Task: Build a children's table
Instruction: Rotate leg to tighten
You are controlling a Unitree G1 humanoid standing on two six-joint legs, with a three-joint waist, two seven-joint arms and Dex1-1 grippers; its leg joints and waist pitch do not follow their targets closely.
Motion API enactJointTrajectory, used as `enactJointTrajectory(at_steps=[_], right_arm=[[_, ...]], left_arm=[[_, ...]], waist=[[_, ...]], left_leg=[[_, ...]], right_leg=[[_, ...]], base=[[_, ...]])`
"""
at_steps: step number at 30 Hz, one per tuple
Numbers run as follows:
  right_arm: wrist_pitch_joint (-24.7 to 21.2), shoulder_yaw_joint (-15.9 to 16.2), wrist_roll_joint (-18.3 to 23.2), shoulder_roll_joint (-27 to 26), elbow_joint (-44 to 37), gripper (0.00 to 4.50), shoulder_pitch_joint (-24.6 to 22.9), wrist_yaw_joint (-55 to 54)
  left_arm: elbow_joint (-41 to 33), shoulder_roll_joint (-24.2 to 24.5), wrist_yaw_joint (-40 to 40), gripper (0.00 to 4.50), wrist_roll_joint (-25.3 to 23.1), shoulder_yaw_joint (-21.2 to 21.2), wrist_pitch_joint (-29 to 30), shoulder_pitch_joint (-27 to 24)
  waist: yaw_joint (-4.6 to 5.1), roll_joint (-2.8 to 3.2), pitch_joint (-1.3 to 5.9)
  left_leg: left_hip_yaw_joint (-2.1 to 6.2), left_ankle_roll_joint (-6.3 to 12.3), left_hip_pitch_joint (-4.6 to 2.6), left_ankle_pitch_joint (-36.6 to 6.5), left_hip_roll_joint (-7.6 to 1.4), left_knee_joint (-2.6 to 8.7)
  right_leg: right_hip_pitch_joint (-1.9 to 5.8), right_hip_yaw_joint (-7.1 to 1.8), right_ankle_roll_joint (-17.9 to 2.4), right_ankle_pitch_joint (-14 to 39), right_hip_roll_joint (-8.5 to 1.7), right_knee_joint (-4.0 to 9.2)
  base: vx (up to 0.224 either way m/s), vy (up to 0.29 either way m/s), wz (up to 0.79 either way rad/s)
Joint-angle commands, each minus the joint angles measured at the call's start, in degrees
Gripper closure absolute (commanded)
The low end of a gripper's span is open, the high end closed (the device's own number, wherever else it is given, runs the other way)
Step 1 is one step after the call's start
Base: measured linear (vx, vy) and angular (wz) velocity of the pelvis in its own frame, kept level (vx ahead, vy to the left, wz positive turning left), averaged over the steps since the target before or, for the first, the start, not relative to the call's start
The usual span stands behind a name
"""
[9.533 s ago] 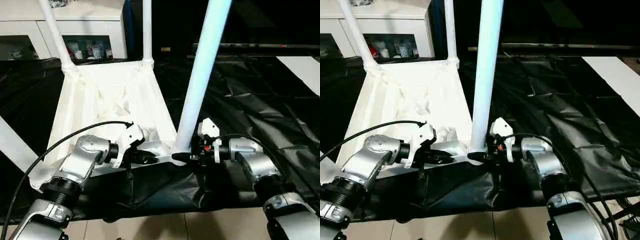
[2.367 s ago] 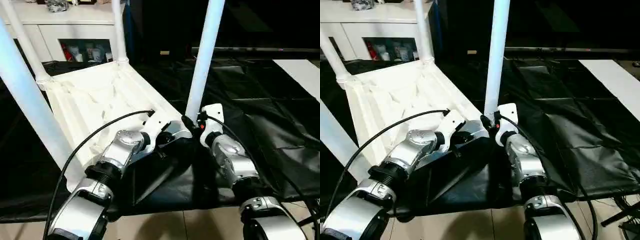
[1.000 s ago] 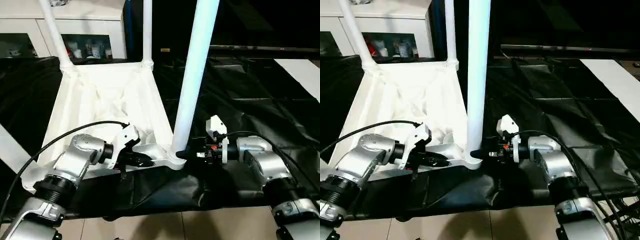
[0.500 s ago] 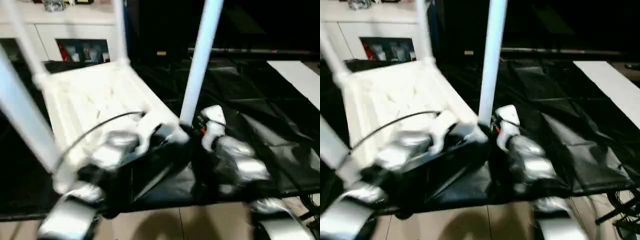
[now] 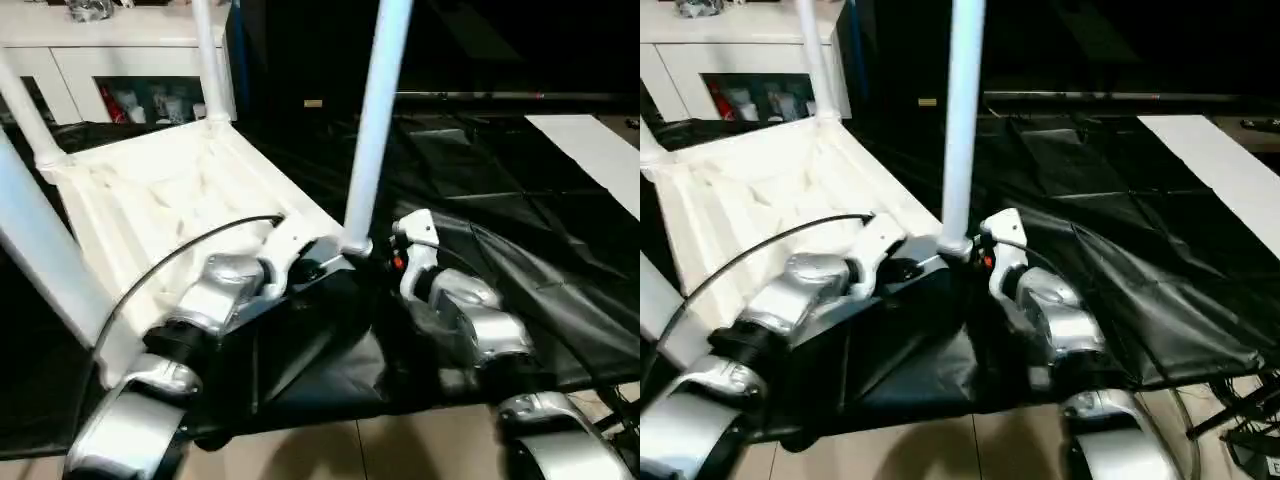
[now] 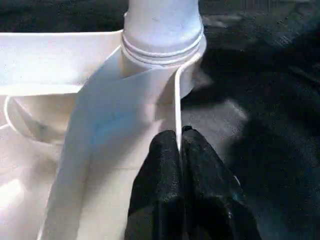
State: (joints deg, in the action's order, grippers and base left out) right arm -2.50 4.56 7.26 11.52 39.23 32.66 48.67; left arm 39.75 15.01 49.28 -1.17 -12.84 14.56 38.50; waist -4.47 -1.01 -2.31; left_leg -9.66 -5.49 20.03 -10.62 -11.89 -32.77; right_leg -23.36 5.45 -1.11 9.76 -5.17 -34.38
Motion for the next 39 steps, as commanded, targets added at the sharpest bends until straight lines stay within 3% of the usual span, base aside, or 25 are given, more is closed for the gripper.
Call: enactJointTrajectory(at_steps=[1,3,7,8,9,11,16,18,21,22,28,36,37,39], right_arm=[[-0.3,1.7,1.4,1.4,-2.3,1.25,0.0,6.5],[0.2,1.3,1.6,2.9,-2.4,1.25,0.1,9.2],[0.5,0.9,2.0,6.1,-2.6,1.25,0.4,14.2],[0.4,1.3,2.2,6.8,-2.8,1.25,0.3,15.2],[0.4,1.3,2.2,6.8,-2.8,1.25,0.3,15.2],[-0.1,2.3,2.4,8.3,-3.8,1.25,-0.1,17.9],[-0.5,2.7,2.6,8.7,-4.9,1.25,-0.7,20.6],[-1.1,3.4,3.2,8.6,-5.5,1.60,-1.1,22.5],[-1.7,3.6,3.8,8.3,-5.7,1.71,-1.0,23.2],[-1.8,3.6,3.9,8.3,-5.7,1.96,-0.9,23.4],[-2.3,3.5,4.1,8.2,-5.7,2.45,-0.9,24.7],[-3.5,3.9,2.7,7.5,-4.0,2.59,-1.5,20.7],[-2.5,3.5,0.9,6.3,-1.9,2.59,-1.2,15.5],[-2.1,3.0,-0.7,5.1,0.2,2.59,-0.9,9.9]], left_arm=[[-1.9,1.3,7.2,4.50,0.5,-3.4,-0.3,-2.3],[-3.9,2.8,11.0,4.50,1.7,-3.9,-0.9,-3.5],[-9.7,6.0,19.5,4.50,4.8,-4.4,-0.1,-6.5],[-11.1,6.6,20.8,4.50,5.5,-4.4,0.5,-7.1],[-11.1,6.6,20.8,4.50,5.5,-4.4,0.5,-7.1],[-13.5,8.1,22.7,4.50,6.2,-4.6,1.6,-8.3],[-14.9,9.2,23.7,4.50,6.5,-4.6,1.9,-9.1],[-15.6,9.3,24.2,4.50,6.7,-4.5,2.4,-9.4],[-16.3,9.2,24.3,4.50,6.8,-4.4,3.0,-9.6],[-16.4,9.2,24.3,4.50,6.8,-4.5,3.1,-9.6],[-17.0,9.3,24.2,4.50,7.1,-4.6,3.6,-9.9],[-16.0,8.4,21.0,4.50,6.0,-4.2,3.7,-9.6],[-13.8,6.9,16.8,4.50,4.7,-3.6,3.8,-8.5],[-11.3,5.3,12.0,4.50,3.4,-2.9,4.2,-7.2]], waist=[[-0.58,-0.06,3.38],[-0.61,0.03,3.32],[-1.13,0.10,3.20],[-1.55,0.27,3.26],[-1.61,0.28,3.22],[-2.09,0.23,3.13],[-2.16,0.10,3.17],[-2.17,-0.10,3.21],[-2.22,-0.08,3.33],[-2.26,-0.03,3.29],[-2.29,-0.13,3.28],[-2.29,-0.19,3.31],[-2.17,-0.23,3.24],[-1.97,-0.26,2.79]], left_leg=[[0.00,4.36,0.35,-10.0,-1.35,3.55],[-0.16,4.86,0.36,-9.7,-1.32,3.52],[-0.33,4.12,0.17,-9.9,-1.51,3.62],[-0.54,3.92,-0.39,-10.4,-1.69,3.54],[-0.55,3.90,-0.35,-10.5,-1.76,3.57],[-0.56,3.67,-0.24,-11.4,-1.69,3.64],[-0.41,2.87,-0.05,-11.9,-1.54,3.72],[-0.40,3.09,0.04,-11.1,-1.49,3.65],[-0.42,3.62,0.08,-9.6,-1.53,3.51],[-0.43,3.71,0.06,-9.6,-1.51,3.50],[-0.37,3.29,0.10,-10.1,-1.49,3.55],[-0.39,3.50,0.15,-8.9,-1.40,3.43],[-0.39,3.15,0.20,-9.2,-1.35,3.46],[-0.31,2.03,-0.02,-12.4,-1.22,3.82]], right_leg=[[3.57,-2.82,-12.0,9.8,-3.32,3.70],[3.51,-2.85,-13.0,8.7,-3.30,3.58],[3.45,-2.85,-13.6,9.9,-3.26,3.53],[3.10,-2.93,-14.0,9.5,-3.25,3.52],[3.09,-2.98,-14.2,9.2,-3.22,3.43],[3.11,-2.89,-13.8,9.7,-3.13,3.38],[3.31,-2.93,-12.7,11.4,-3.24,3.51],[3.38,-2.93,-12.5,11.2,-3.23,3.50],[3.36,-2.88,-12.9,9.3,-3.15,3.21],[3.33,-2.87,-13.0,9.5,-3.17,3.24],[3.38,-2.87,-12.3,11.3,-3.25,3.40],[3.40,-2.86,-12.6,9.9,-3.20,3.25],[3.31,-2.86,-12.4,10.7,-3.20,3.35],[3.17,-2.80,-10.6,17.4,-3.36,4.27]], base=[[0.000,0.000,0.00],[0.000,0.000,0.00],[0.000,0.000,0.00],[0.000,0.000,0.00],[0.000,0.000,0.00],[0.000,0.000,0.00],[0.000,0.000,0.00],[0.000,0.000,0.00],[0.000,0.000,0.00],[0.000,0.000,0.00],[0.000,0.000,0.00],[0.000,0.000,0.00],[0.000,0.000,0.00],[0.000,0.000,0.00]])
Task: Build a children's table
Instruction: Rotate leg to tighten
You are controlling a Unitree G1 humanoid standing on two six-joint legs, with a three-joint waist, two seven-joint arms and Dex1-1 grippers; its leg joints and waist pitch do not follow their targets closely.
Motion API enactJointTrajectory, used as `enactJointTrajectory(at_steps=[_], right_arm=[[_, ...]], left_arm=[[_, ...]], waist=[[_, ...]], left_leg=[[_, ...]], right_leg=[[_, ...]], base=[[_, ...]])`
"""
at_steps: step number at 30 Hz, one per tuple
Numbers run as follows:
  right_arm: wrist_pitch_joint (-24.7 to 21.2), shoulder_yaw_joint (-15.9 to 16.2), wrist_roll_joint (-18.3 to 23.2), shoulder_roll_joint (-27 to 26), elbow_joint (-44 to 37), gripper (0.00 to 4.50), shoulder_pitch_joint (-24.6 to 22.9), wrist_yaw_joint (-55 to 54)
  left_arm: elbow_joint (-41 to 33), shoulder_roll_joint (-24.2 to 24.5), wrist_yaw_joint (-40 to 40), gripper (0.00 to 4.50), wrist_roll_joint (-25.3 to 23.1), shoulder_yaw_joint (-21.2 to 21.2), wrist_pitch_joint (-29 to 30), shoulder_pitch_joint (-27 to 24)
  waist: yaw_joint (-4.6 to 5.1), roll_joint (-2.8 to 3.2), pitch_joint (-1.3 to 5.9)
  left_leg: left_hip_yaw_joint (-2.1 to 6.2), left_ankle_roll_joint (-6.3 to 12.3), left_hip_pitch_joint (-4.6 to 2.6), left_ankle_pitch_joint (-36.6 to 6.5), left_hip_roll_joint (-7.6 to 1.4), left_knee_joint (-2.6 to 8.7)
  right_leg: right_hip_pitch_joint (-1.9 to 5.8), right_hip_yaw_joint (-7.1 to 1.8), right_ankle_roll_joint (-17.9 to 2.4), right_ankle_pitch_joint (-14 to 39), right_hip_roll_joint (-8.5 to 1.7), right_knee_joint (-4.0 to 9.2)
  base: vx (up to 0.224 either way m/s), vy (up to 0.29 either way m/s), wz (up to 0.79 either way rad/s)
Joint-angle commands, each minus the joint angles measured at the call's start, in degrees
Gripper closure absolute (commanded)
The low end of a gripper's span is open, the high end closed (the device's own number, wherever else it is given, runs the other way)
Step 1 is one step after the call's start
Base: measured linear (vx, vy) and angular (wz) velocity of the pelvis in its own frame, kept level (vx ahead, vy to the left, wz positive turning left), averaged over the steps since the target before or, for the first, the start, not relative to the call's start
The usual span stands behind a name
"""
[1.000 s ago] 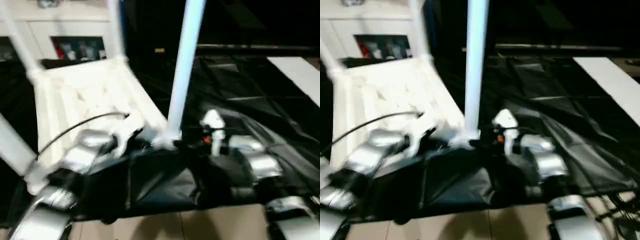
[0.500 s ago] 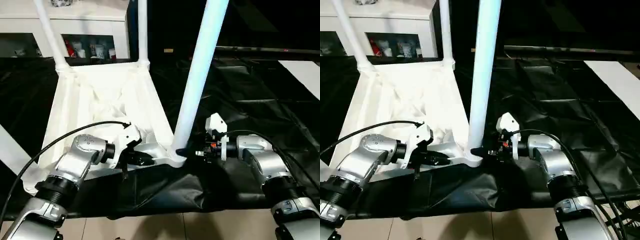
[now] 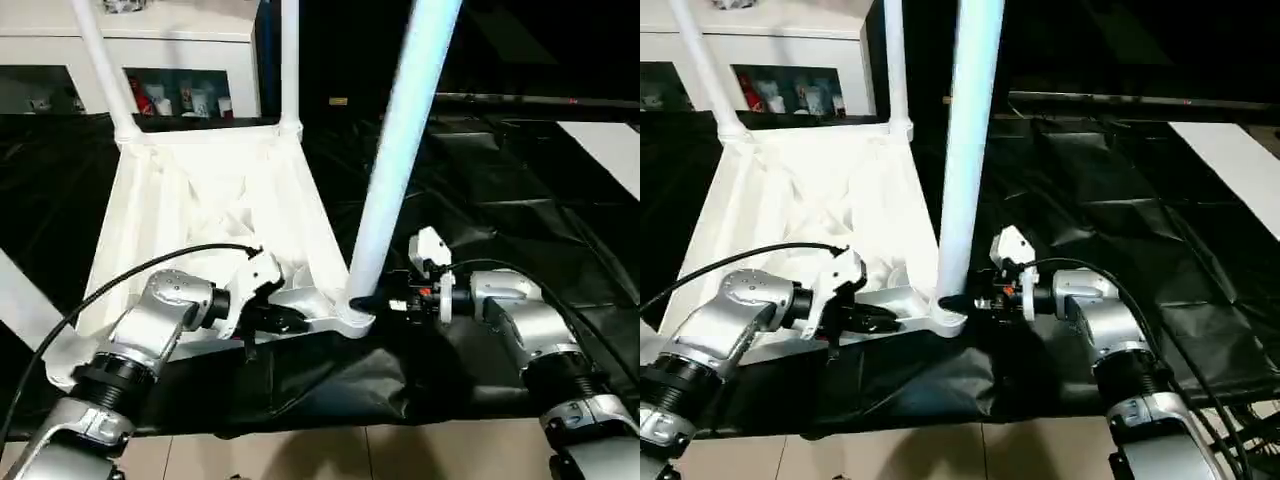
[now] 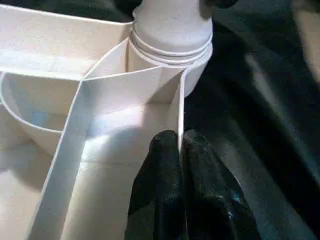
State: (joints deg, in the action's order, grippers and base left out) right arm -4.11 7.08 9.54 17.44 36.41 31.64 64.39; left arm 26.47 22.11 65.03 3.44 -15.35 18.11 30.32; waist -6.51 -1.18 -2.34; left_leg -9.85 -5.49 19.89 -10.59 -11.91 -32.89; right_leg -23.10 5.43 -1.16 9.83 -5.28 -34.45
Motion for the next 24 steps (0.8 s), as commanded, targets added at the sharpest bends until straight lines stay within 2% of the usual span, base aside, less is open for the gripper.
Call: enactJointTrajectory(at_steps=[1,2,3,4,5,6,8,9,10,11,15,16,18,22,24], right_arm=[[-0.4,0.1,-3.9,-1.8,4.4,2.60,0.3,-9.6],[-0.5,-0.3,-4.7,-2.9,5.5,2.60,0.3,-13.7],[-0.5,-0.3,-4.7,-2.9,5.5,2.60,0.3,-13.7],[-1.2,-1.2,-5.3,-4.7,6.5,2.61,0.4,-19.5],[-1.9,-2.0,-5.4,-5.9,7.1,2.61,0.5,-23.4],[-3.2,-3.3,-5.1,-7.9,7.8,2.61,0.7,-28.7],[-4.4,-4.8,-4.7,-10.8,8.6,2.61,1.1,-35.1],[-4.4,-4.8,-4.7,-10.8,8.6,2.61,1.1,-35.1],[-4.8,-5.4,-4.3,-13.5,9.4,2.61,2.0,-38.8],[-4.4,-5.6,-4.3,-14.5,9.7,2.61,2.4,-40.1],[-1.1,-5.5,-3.6,-15.9,9.7,2.61,3.8,-38.1],[-0.7,-5.8,-3.3,-16.0,9.6,2.26,4.0,-37.6],[-0.7,-6.2,-2.4,-15.7,9.4,1.89,4.6,-35.6],[-1.6,-5.8,-1.3,-13.1,8.4,1.63,5.6,-29.1],[-1.6,-4.6,-1.5,-10.8,7.7,1.48,5.6,-24.3]], left_arm=[[3.9,-2.9,-6.7,4.50,-2.1,0.0,0.5,1.9],[5.9,-4.1,-10.3,4.50,-3.0,0.5,0.5,2.9],[5.9,-4.1,-10.3,4.50,-3.0,0.5,0.5,2.9],[8.6,-6.1,-15.7,4.50,-3.6,1.7,0.8,4.5],[10.0,-7.4,-18.6,4.50,-3.7,2.5,0.9,5.4],[12.0,-9.4,-23.0,4.50,-3.5,3.9,1.0,6.8],[14.9,-12.0,-29.0,4.50,-3.6,5.2,0.1,8.7],[14.9,-12.0,-29.0,4.50,-3.6,5.2,0.1,8.7],[17.0,-13.9,-32.8,4.50,-4.0,5.8,-1.5,10.3],[17.9,-14.7,-33.6,4.50,-4.0,5.9,-2.1,10.9],[19.0,-15.1,-32.1,4.50,-4.5,5.2,-4.1,12.1],[19.3,-14.9,-31.5,4.50,-4.6,5.0,-4.7,12.2],[19.0,-14.3,-28.7,4.50,-4.5,4.3,-5.4,11.9],[16.8,-12.1,-21.1,4.50,-3.3,2.6,-6.2,10.4],[15.3,-10.9,-17.1,4.50,-2.7,2.1,-5.9,9.4]], waist=[[0.26,-0.17,2.68],[0.28,-0.18,2.69],[0.43,-0.17,2.57],[0.54,-0.32,2.67],[0.55,-0.30,2.67],[0.76,-0.16,2.42],[1.07,-0.11,2.62],[1.04,-0.19,2.65],[1.00,0.01,2.79],[1.09,0.12,2.90],[1.01,0.15,3.07],[0.93,0.11,3.15],[0.81,0.01,3.22],[0.56,-0.04,3.54],[0.53,0.03,3.49]], left_leg=[[-0.02,1.09,-0.06,-14.1,-1.13,4.04],[0.04,0.82,-0.22,-14.9,-1.07,4.07],[0.21,0.13,-0.32,-16.0,-0.97,4.15],[0.38,-0.02,-0.15,-16.2,-0.90,4.19],[0.33,0.05,-0.28,-16.3,-0.89,4.21],[0.30,-0.09,-0.69,-17.8,-0.76,4.13],[0.49,-0.28,-0.75,-18.5,-0.52,4.12],[0.49,-0.22,-0.89,-18.6,-0.54,4.14],[0.58,0.12,-0.59,-18.2,-0.64,4.27],[0.52,0.18,-0.56,-17.8,-0.72,4.33],[0.33,0.72,-0.24,-16.2,-0.89,4.35],[0.28,1.02,-0.10,-15.4,-0.90,4.31],[0.22,1.58,0.07,-14.4,-0.89,4.21],[0.05,3.13,0.52,-9.6,-0.91,3.84],[0.04,3.43,0.51,-9.0,-1.04,3.84]], right_leg=[[2.78,-2.78,-9.1,21.8,-3.38,4.85],[2.72,-2.72,-8.3,23.8,-3.39,5.11],[2.57,-2.62,-6.9,26.7,-3.36,5.38],[2.78,-2.53,-5.6,28.5,-3.40,5.55],[2.62,-2.57,-5.2,28.8,-3.40,5.77],[2.11,-2.46,-4.6,31.0,-3.33,6.18],[2.08,-2.28,-3.3,32.8,-3.32,6.53],[2.04,-2.21,-3.2,32.6,-3.20,6.63],[2.33,-2.25,-3.5,30.7,-3.27,6.38],[2.18,-2.36,-4.0,28.6,-3.17,6.29],[2.49,-2.66,-6.4,21.6,-3.07,5.51],[2.65,-2.71,-7.2,19.7,-3.10,5.21],[2.81,-2.73,-7.8,18.8,-3.19,5.05],[3.30,-2.76,-9.5,12.9,-3.21,4.23],[3.32,-2.71,-10.2,11.8,-3.30,4.13]], base=[[0.000,0.000,0.00],[0.000,0.000,0.00],[0.000,0.000,0.00],[0.000,0.000,0.00],[0.000,0.000,0.00],[0.000,0.000,0.00],[0.000,0.000,0.00],[0.000,0.000,0.00],[0.000,0.000,0.00],[0.000,0.000,0.00],[0.000,0.000,0.00],[0.000,0.000,0.00],[0.000,0.000,0.00],[0.000,0.000,0.00],[0.000,0.000,0.00]])
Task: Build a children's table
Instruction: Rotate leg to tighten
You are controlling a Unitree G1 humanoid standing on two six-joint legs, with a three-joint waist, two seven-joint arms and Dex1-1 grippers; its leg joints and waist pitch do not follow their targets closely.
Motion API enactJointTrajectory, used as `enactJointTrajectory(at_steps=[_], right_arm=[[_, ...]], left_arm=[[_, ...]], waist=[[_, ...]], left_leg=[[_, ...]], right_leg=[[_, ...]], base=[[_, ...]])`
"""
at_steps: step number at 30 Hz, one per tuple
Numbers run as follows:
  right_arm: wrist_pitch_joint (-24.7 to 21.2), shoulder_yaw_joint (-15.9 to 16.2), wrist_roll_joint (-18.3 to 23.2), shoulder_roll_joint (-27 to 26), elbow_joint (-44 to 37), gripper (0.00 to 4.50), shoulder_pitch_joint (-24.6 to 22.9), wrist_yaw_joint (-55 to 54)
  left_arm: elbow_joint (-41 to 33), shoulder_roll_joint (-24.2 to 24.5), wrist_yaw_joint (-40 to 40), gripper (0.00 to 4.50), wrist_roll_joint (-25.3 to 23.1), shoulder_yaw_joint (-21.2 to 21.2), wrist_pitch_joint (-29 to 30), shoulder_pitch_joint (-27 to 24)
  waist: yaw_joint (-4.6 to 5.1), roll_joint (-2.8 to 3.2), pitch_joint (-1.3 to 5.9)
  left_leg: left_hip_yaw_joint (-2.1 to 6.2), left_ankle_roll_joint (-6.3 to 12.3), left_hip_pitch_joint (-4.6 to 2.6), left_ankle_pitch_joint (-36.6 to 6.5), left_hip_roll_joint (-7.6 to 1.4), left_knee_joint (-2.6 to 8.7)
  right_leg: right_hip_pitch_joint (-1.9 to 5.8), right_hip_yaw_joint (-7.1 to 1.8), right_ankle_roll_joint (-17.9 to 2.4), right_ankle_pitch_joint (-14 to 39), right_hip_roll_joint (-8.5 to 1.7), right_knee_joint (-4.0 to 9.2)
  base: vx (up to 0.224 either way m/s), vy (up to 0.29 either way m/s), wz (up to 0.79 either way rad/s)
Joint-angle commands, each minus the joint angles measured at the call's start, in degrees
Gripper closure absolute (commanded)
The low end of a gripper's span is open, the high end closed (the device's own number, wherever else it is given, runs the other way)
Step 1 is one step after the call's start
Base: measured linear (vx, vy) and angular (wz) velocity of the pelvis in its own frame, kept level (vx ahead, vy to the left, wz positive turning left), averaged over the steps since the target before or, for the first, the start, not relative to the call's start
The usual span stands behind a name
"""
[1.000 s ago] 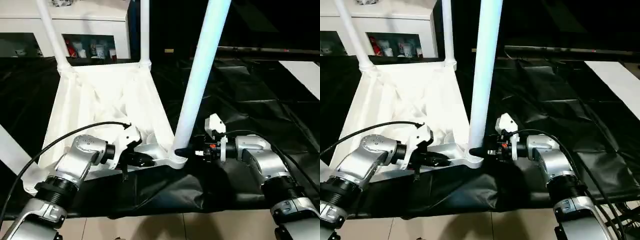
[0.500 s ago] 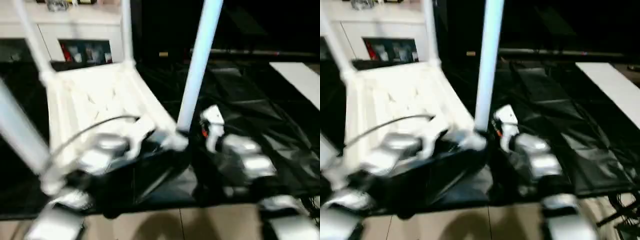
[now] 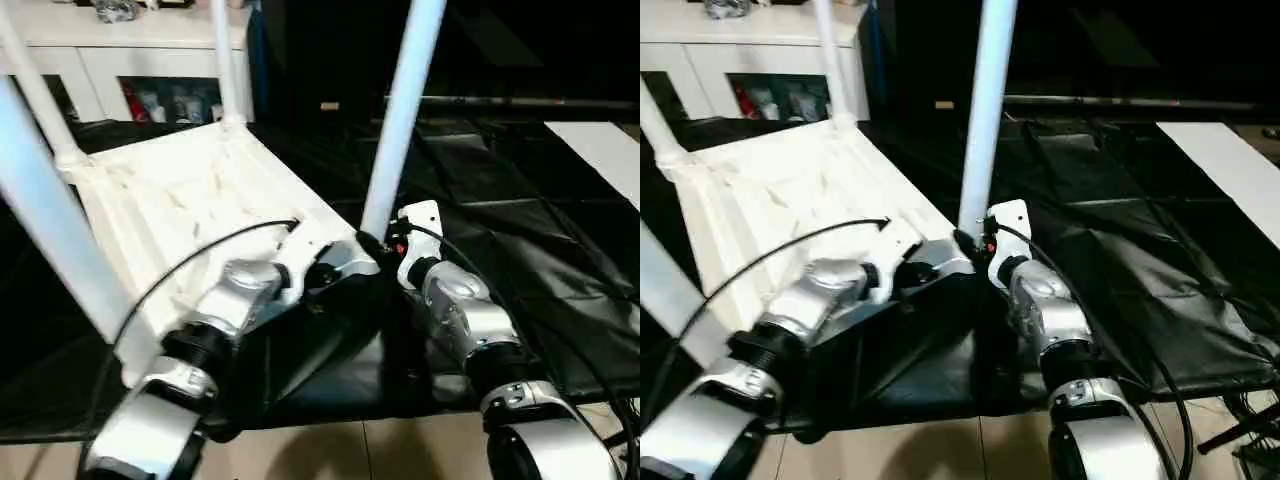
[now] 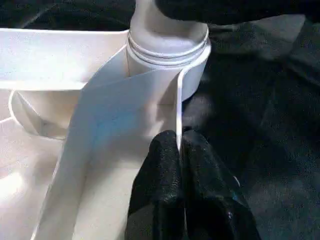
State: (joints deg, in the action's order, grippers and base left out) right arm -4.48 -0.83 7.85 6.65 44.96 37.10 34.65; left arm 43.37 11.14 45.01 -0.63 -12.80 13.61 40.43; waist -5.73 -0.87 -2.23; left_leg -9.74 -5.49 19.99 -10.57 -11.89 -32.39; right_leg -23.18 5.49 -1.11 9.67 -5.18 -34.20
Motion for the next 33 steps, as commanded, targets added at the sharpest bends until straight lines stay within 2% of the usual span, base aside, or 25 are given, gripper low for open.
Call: enactJointTrajectory(at_steps=[1,4,6,8,9,11,13,16,19,26,33], right_arm=[[-1.1,3.9,0.1,1.4,-1.1,1.48,0.1,8.0],[-0.8,4.6,0.1,3.7,-1.5,1.48,-0.1,12.9],[-0.7,5.0,0.3,5.9,-2.2,1.48,-0.3,17.0],[-0.8,5.4,0.3,7.6,-2.7,1.48,-0.6,20.7],[-0.7,5.7,0.0,8.3,-2.8,1.48,-0.8,21.9],[-0.3,7.4,-1.0,10.1,-3.0,1.48,-1.4,24.6],[-0.3,7.9,-0.9,10.6,-3.4,1.48,-1.8,26.0],[-0.5,8.1,-0.5,10.9,-3.8,1.48,-2.1,28.0],[-0.9,7.9,0.1,11.0,-4.2,1.77,-2.1,29.3],[-1.5,7.7,1.3,10.7,-4.4,2.22,-2.1,30.7],[-2.4,8.3,1.0,10.4,-5.2,2.38,-3.6,31.3]], left_arm=[[-2.5,0.8,5.4,4.50,1.6,-0.9,-2.3,-1.4],[-4.3,2.3,9.9,4.50,2.5,-1.5,-3.0,-2.6],[-6.1,3.5,13.9,4.50,3.8,-1.8,-3.2,-3.7],[-7.5,4.6,17.0,4.50,4.7,-1.9,-3.7,-4.6],[-8.2,4.9,18.0,4.50,5.2,-1.9,-3.5,-5.0],[-10.0,5.9,20.7,4.50,6.1,-1.9,-2.3,-5.8],[-10.5,6.2,21.2,4.50,6.3,-1.9,-2.1,-6.1],[-11.1,6.6,21.9,4.50,6.3,-1.5,-1.8,-6.5],[-11.7,6.8,22.6,4.50,6.2,-1.3,-1.6,-6.7],[-12.2,7.0,23.2,4.50,6.3,-1.1,-1.2,-6.9],[-12.3,7.0,22.9,4.50,5.8,-1.1,-0.9,-7.3]], waist=[[-0.23,-0.31,3.36],[-0.10,-0.14,3.37],[-0.15,-0.07,3.38],[-0.40,-0.08,3.33],[-0.60,-0.04,3.35],[-1.03,-0.09,3.33],[-1.24,-0.10,3.33],[-1.34,-0.20,3.22],[-1.30,-0.12,3.23],[-1.24,-0.08,3.34],[-1.32,-0.17,3.39]], left_leg=[[-0.11,3.61,0.46,-8.7,-1.11,3.29],[-0.13,3.81,0.31,-8.6,-1.30,3.28],[-0.12,3.86,0.34,-8.6,-1.39,3.25],[-0.40,4.28,0.03,-8.9,-1.47,3.10],[-0.42,4.40,0.06,-9.0,-1.57,3.12],[-0.53,4.21,-0.05,-8.8,-1.62,3.07],[-0.52,4.02,0.07,-8.6,-1.57,3.08],[-0.46,3.70,0.19,-9.5,-1.47,3.17],[-0.40,3.37,0.15,-9.7,-1.48,3.21],[-0.38,3.51,0.11,-8.7,-1.49,3.12],[-0.43,3.77,0.11,-8.3,-1.46,3.04]], right_leg=[[3.46,-2.76,-10.7,11.4,-3.38,3.77],[3.35,-2.85,-12.0,9.6,-3.34,3.49],[3.54,-2.83,-12.7,8.7,-3.37,3.27],[3.27,-2.88,-13.3,7.9,-3.24,3.28],[3.37,-2.86,-13.5,7.8,-3.29,3.11],[3.25,-2.90,-13.8,7.6,-3.32,3.05],[3.32,-2.91,-13.6,7.6,-3.33,2.96],[3.38,-2.87,-12.6,10.5,-3.45,3.32],[3.29,-2.91,-11.9,11.9,-3.41,3.45],[3.29,-2.85,-12.5,9.7,-3.25,3.18],[3.29,-2.87,-12.5,9.5,-3.27,3.13]], base=[[0.000,0.000,0.00],[0.000,0.000,0.00],[0.000,0.000,0.00],[0.000,0.000,0.00],[0.000,0.000,0.00],[0.000,0.000,0.00],[0.000,0.000,0.00],[0.000,0.000,0.00],[0.000,0.000,0.00],[0.000,0.000,0.00],[0.000,0.000,0.00]])
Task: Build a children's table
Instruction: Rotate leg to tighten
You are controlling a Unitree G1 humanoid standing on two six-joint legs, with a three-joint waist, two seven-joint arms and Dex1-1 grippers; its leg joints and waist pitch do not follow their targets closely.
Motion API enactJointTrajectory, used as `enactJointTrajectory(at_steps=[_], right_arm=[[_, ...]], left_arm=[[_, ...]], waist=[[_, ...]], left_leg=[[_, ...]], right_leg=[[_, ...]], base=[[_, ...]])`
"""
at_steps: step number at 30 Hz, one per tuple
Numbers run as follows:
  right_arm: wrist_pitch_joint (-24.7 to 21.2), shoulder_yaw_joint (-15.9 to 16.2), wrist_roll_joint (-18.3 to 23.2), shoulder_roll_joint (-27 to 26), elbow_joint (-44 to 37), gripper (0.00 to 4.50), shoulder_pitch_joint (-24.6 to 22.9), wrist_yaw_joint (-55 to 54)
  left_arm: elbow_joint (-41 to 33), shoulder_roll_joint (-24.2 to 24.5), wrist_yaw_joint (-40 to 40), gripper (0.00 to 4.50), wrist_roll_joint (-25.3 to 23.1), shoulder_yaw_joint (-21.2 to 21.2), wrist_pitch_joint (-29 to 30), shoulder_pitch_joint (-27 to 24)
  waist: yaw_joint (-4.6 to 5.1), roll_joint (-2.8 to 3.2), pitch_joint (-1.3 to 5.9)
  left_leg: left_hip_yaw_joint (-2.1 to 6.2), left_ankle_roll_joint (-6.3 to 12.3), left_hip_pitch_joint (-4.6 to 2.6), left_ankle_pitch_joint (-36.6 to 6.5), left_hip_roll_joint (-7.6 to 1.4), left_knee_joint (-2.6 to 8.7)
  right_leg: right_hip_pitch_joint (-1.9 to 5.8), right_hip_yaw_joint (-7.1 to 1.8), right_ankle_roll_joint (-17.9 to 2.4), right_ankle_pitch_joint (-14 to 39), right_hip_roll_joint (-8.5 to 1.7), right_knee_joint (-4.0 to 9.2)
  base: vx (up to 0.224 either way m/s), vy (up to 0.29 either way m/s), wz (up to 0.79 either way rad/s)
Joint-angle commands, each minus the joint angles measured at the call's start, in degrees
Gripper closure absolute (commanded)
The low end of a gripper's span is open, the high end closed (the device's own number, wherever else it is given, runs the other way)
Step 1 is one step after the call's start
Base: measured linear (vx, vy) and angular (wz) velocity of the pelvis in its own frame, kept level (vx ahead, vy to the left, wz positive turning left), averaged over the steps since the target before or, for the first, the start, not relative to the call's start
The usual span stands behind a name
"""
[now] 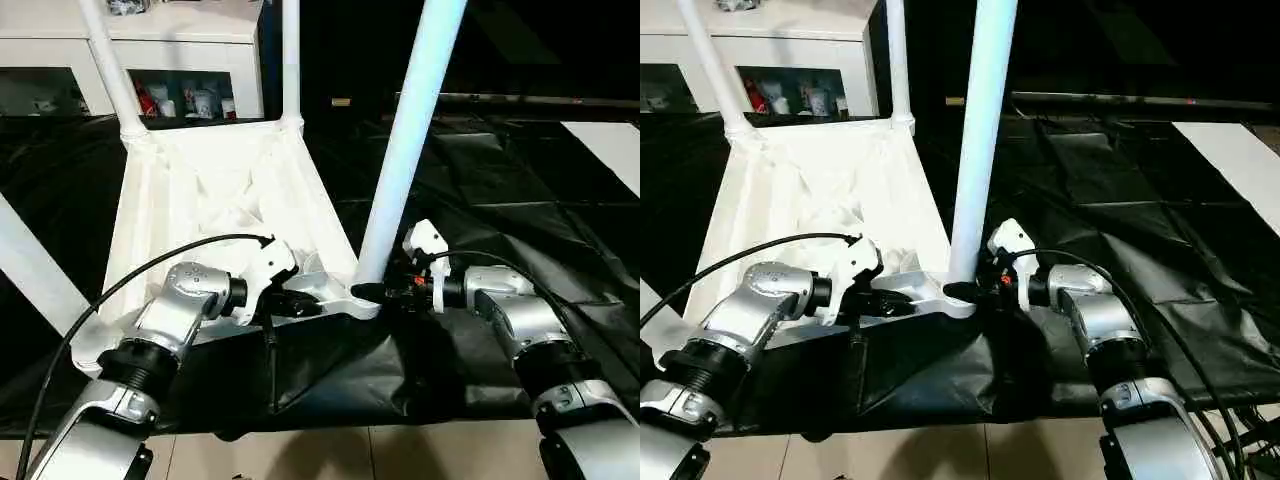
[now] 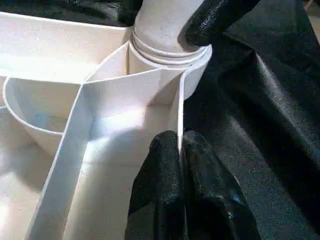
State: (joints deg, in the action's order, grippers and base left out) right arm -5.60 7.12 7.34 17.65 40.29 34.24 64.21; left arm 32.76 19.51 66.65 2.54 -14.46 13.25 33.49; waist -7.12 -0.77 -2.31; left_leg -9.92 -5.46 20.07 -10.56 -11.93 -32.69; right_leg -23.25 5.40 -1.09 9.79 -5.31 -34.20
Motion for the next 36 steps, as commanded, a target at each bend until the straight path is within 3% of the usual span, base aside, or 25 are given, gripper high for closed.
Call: enactJointTrajectory(at_steps=[1,3,5,7,8,9,10,11,12,13,15,20,22,23,27,31,36], right_arm=[[-1.3,0.3,1.5,-0.6,-0.6,2.38,-0.8,1.7],[-0.9,0.4,-1.7,-2.2,2.2,2.39,-1.2,-6.9],[-1.0,-0.6,-4.0,-4.5,5.3,2.40,-1.2,-16.8],[-1.3,-1.1,-4.4,-5.4,6.1,2.43,-1.2,-20.3],[-3.0,-4.1,-3.9,-9.0,8.4,2.44,-0.6,-31.1],[-3.5,-5.0,-3.7,-10.2,9.1,2.44,-0.4,-34.4],[-3.8,-5.9,-3.3,-11.4,9.8,2.46,0.0,-37.6],[-3.8,-5.9,-3.3,-11.4,9.8,2.46,0.0,-37.6],[-4.0,-7.2,-2.5,-13.4,10.9,2.46,0.9,-41.4],[-3.9,-7.7,-2.1,-14.4,11.4,2.46,1.5,-43.0],[-3.1,-8.1,-1.6,-15.8,11.9,2.46,2.5,-44.1],[0.3,-7.6,-1.8,-17.4,12.0,2.46,4.0,-41.8],[1.2,-7.5,-2.0,-17.6,12.1,1.91,4.3,-41.0],[1.9,-7.5,-1.9,-17.5,12.0,1.78,4.7,-39.6],[2.4,-6.9,-1.6,-16.4,11.5,1.41,4.8,-35.7],[1.5,-2.3,-1.8,-10.1,6.8,1.23,2.6,-19.7],[1.9,-2.4,-1.0,-3.9,3.9,1.23,1.6,-10.5]], left_arm=[[-1.7,-1.4,1.2,4.50,2.6,0.5,-0.5,-0.4],[1.0,-3.2,-4.7,4.50,0.6,0.9,-0.2,0.8],[4.5,-5.6,-12.0,4.50,-1.4,1.5,0.4,2.5],[5.7,-6.5,-14.6,4.50,-2.0,1.8,0.7,3.1],[9.8,-10.1,-23.5,4.50,-2.8,3.6,1.6,5.4],[11.2,-11.3,-26.5,4.50,-2.8,4.3,2.0,6.2],[12.5,-12.6,-29.3,4.50,-2.9,4.8,1.9,7.0],[12.5,-12.6,-29.3,4.50,-2.9,4.8,1.9,7.0],[14.1,-14.2,-32.5,4.50,-3.0,5.3,1.5,8.0],[14.8,-15.0,-33.8,4.50,-3.0,5.5,1.3,8.5],[15.5,-15.8,-34.8,4.50,-3.1,5.5,0.6,9.1],[15.9,-16.1,-33.1,4.50,-3.4,5.1,-0.8,9.4],[16.1,-15.8,-32.2,4.50,-3.5,4.9,-1.5,9.3],[16.0,-15.2,-29.9,4.50,-3.3,4.7,-2.2,9.0],[14.9,-14.1,-26.6,4.50,-2.8,4.1,-2.5,8.2],[10.3,-10.1,-15.9,4.50,-1.4,2.2,-3.3,5.4],[6.1,-5.9,-5.5,4.50,0.7,1.2,-3.5,2.9]], waist=[[0.10,-0.31,3.43],[0.16,-0.34,3.41],[0.62,-0.31,2.88],[0.89,-0.54,2.92],[0.91,-0.29,2.96],[1.23,-0.29,2.67],[1.38,-0.24,2.70],[1.28,-0.44,2.95],[1.29,0.05,2.95],[1.48,-0.22,2.89],[1.40,-0.31,3.08],[1.30,-0.18,3.26],[1.35,-0.10,3.23],[1.26,-0.38,3.16],[1.43,-0.50,3.06],[1.45,-0.59,3.04],[1.35,-0.22,3.17]], left_leg=[[-0.24,3.70,0.07,-8.5,-1.41,3.36],[-0.21,3.40,0.09,-8.5,-1.44,3.39],[-0.16,1.56,-0.17,-11.4,-1.15,3.80],[0.09,0.55,-0.20,-13.5,-1.06,3.92],[0.19,0.40,-0.28,-13.8,-1.08,4.00],[-0.03,0.30,-0.43,-14.4,-0.94,4.03],[0.23,-0.56,-0.80,-15.9,-0.80,4.06],[0.37,-0.43,-0.59,-15.4,-0.76,4.10],[0.36,-0.14,-0.58,-15.3,-0.83,4.14],[0.22,0.20,-0.66,-15.8,-0.81,4.07],[0.23,0.80,-0.37,-15.1,-0.74,4.09],[0.15,1.62,-0.06,-12.8,-0.91,4.01],[0.11,1.75,-0.10,-13.0,-0.90,4.00],[0.10,2.04,-0.09,-13.2,-0.86,4.03],[0.17,2.34,0.01,-13.9,-0.84,4.15],[0.08,3.90,0.32,-12.6,-1.02,3.96],[-0.06,4.22,0.08,-10.9,-1.40,3.85]], right_leg=[[3.36,-2.77,-12.5,9.6,-3.11,3.20],[3.26,-2.85,-12.3,10.1,-3.21,3.16],[2.97,-2.85,-10.4,16.8,-3.28,4.22],[3.13,-2.77,-8.4,21.9,-3.40,4.64],[3.03,-2.82,-7.6,22.8,-3.45,4.81],[2.57,-2.89,-7.3,23.6,-3.10,5.17],[2.58,-2.68,-6.5,26.7,-3.28,5.40],[2.97,-2.60,-6.0,26.4,-3.41,5.41],[2.82,-2.72,-6.1,25.6,-3.43,5.45],[2.60,-2.72,-6.3,24.6,-3.20,5.52],[2.87,-2.68,-6.4,23.4,-3.15,5.34],[3.16,-2.75,-8.5,16.9,-3.19,4.59],[3.17,-2.77,-8.9,16.7,-3.18,4.61],[3.19,-2.75,-8.9,17.5,-3.25,4.67],[3.25,-2.69,-8.0,20.2,-3.33,4.91],[3.46,-2.79,-8.3,18.9,-3.37,4.82],[3.20,-2.81,-10.7,15.1,-3.29,4.27]], base=[[0.000,0.000,0.00],[0.000,0.000,0.00],[0.000,0.000,0.00],[0.000,0.000,0.00],[0.000,0.000,0.00],[0.000,0.000,0.00],[0.000,0.000,0.00],[0.000,0.000,0.00],[0.000,0.000,0.00],[0.000,0.000,0.00],[0.000,0.000,0.00],[0.000,0.000,0.00],[0.000,0.000,0.00],[0.000,0.000,0.00],[0.000,0.000,0.00],[0.000,0.000,0.00],[0.000,0.000,0.00]])
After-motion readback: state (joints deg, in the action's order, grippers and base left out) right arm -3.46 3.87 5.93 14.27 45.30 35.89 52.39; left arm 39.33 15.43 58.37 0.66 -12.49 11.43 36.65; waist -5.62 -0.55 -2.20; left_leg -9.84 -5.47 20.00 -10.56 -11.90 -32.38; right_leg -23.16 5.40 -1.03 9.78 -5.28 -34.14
